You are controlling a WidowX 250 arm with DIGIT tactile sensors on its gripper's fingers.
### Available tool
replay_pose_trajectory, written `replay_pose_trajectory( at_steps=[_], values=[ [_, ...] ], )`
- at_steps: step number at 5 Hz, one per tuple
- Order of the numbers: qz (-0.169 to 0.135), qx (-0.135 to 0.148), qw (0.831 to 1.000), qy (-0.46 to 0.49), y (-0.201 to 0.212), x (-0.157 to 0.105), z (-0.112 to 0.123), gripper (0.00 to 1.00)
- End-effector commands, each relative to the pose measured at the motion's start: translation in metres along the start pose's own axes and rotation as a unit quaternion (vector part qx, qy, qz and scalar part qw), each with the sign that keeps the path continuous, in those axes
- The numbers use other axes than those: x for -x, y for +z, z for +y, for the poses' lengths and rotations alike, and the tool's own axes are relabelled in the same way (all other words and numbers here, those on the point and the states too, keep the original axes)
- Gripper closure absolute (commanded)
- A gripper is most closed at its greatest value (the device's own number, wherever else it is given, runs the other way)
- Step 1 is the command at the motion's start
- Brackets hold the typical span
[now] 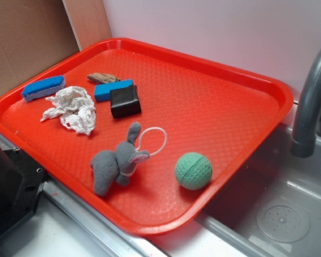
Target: Grab the blue sponge.
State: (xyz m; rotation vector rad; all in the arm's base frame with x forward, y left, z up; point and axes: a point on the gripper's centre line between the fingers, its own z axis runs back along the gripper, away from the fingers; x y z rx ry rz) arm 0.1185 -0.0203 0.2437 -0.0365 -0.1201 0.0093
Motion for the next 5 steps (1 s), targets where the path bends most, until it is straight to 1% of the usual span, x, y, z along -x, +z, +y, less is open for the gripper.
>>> replay_pose_trajectory(
  at_steps=[1, 2, 3, 5],
  values=[
    [0.0, 0.0, 1.0, 0.0, 0.0, 0.0, 0.0, 0.0],
    [-0.046, -0.054, 0.997, -0.038, -0.029, -0.006, 0.033, 0.0],
    [-0.049, -0.021, 0.995, -0.082, -0.065, -0.005, 0.081, 0.0],
    [-0.049, -0.021, 0.995, -0.082, -0.065, -0.005, 0.081, 0.0]
  ],
)
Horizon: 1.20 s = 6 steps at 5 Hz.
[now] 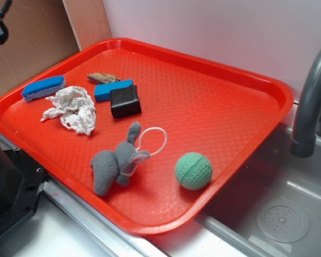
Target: Grab the blue sponge.
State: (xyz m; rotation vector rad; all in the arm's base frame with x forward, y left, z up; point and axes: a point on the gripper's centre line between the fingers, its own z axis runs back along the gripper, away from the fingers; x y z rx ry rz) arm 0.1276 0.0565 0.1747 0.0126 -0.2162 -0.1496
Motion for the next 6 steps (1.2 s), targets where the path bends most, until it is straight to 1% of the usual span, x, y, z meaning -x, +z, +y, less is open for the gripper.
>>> replay_pose_trajectory(
  at_steps=[1, 3, 4, 5, 6],
  values=[
    [-0.003, -0.002, 1.0, -0.001, 0.001, -0.003, 0.002, 0.0],
    [-0.003, -0.002, 1.0, -0.001, 0.001, -0.003, 0.002, 0.0],
    [-0.003, 0.054, 0.997, -0.057, -0.022, -0.013, 0.035, 0.0],
    [-0.007, 0.037, 0.993, -0.116, -0.042, -0.019, 0.058, 0.0],
    [-0.006, 0.027, 0.987, -0.161, -0.067, -0.028, 0.077, 0.0]
  ],
)
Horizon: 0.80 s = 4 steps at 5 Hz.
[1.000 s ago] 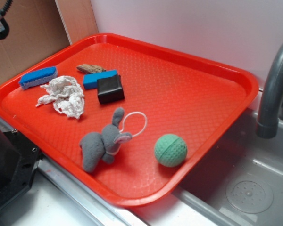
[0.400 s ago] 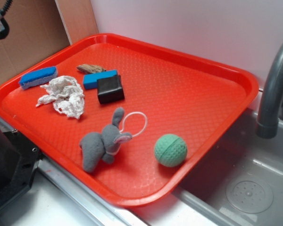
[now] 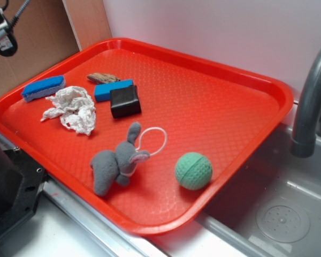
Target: Grab the blue sponge.
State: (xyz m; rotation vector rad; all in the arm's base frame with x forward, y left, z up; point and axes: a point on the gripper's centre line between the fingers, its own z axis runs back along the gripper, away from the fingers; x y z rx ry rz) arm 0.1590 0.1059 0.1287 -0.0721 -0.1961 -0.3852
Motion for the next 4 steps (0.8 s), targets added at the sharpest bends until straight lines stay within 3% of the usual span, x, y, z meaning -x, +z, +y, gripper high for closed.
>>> replay_pose_trajectory(
  at_steps=[1, 2, 4],
  values=[
    [-0.015, -0.044, 0.996, -0.077, -0.028, -0.008, 0.046, 0.0],
    [-0.007, -0.079, 0.993, -0.087, -0.046, 0.002, 0.059, 0.0],
    [0.052, -0.069, 0.991, -0.1, -0.096, 0.023, 0.053, 0.0]
  ],
)
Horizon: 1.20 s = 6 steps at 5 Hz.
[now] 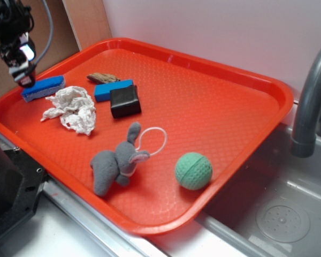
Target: Grab the blue sponge.
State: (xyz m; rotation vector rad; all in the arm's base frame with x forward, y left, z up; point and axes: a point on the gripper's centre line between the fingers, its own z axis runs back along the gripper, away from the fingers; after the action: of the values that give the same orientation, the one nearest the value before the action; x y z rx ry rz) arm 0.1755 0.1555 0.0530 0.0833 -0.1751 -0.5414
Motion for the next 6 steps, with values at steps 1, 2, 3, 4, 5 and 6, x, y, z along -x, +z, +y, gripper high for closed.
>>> replay_pose_trajectory(
  at_steps=[1, 2, 3, 4, 5, 6],
  values=[
    [0.027, 0.01, 0.999, -0.026, -0.031, 0.005, -0.022, 1.0],
    [0.02, 0.032, 0.999, -0.021, -0.024, 0.001, -0.038, 1.0],
    [0.012, 0.067, 0.998, -0.004, -0.002, -0.016, -0.061, 1.0],
    [0.016, 0.078, 0.997, 0.014, 0.017, -0.026, -0.068, 1.0],
    [0.0, 0.032, 0.997, 0.07, 0.066, -0.036, -0.062, 1.0],
    [-0.054, 0.053, 0.978, 0.192, 0.116, -0.037, -0.053, 1.0]
  ],
)
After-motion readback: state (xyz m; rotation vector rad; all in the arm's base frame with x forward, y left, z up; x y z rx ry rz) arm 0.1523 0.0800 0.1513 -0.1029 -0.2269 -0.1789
